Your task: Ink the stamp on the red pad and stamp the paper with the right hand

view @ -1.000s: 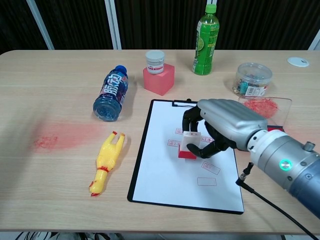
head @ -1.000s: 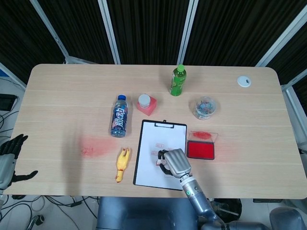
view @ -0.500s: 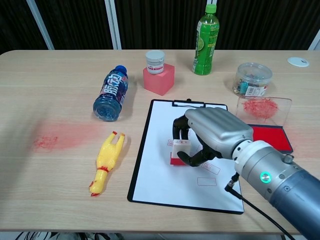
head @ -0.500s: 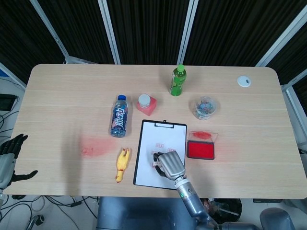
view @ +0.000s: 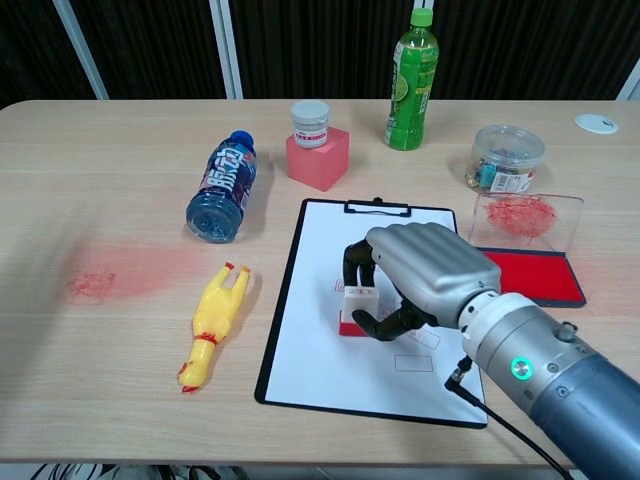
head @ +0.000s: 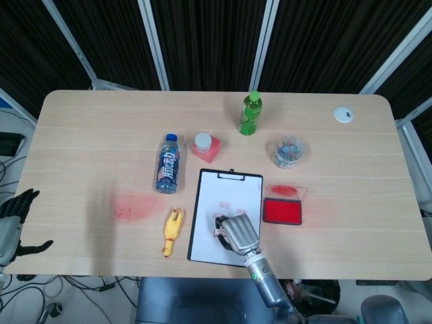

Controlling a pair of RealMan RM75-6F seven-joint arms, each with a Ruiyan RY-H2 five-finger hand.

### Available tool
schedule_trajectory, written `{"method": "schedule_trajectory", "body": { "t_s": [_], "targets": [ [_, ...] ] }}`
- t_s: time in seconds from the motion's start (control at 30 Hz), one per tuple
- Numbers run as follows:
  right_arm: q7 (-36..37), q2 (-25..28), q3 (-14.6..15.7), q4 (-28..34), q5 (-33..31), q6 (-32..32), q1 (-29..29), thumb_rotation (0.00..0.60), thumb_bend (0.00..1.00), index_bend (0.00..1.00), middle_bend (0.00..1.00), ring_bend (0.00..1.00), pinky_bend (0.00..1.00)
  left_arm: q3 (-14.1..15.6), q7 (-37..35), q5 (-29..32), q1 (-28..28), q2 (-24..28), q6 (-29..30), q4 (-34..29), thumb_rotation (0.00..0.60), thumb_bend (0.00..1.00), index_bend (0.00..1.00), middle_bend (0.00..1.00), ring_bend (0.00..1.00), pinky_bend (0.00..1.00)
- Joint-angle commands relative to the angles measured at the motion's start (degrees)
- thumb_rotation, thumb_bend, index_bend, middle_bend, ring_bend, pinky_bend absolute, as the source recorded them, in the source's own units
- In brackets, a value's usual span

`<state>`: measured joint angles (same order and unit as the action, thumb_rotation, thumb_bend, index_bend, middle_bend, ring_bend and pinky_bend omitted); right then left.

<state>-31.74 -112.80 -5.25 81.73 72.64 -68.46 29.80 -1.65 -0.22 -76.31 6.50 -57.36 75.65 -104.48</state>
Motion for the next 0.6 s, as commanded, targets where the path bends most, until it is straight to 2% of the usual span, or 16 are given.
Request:
{"method": "schedule_trajectory", "body": {
  "t_s": [0.03,0.6],
  "targets": [
    [0.02,-0.26,-0.11,-0.27,-0.03,-0.12,-0.19,0.6,0.62,0.83,0.73,0.79,0.86,0.03,-0.06,-0.04,-0.01,0.03,-0.01,0.0,0.6,0.0,0.0,0.0,0.0,0.0],
    [0.01,-1.11,0.36,-1.54,0.39,0.12,-1.31,0.6,0.62,0.84,0.73,0.8,0.86,0.1,-0.23,-0.16,0.04,0.1,-0.04,0.02,0.6,0.0,0.0,0.0,0.0,0.0]
  ]
}}
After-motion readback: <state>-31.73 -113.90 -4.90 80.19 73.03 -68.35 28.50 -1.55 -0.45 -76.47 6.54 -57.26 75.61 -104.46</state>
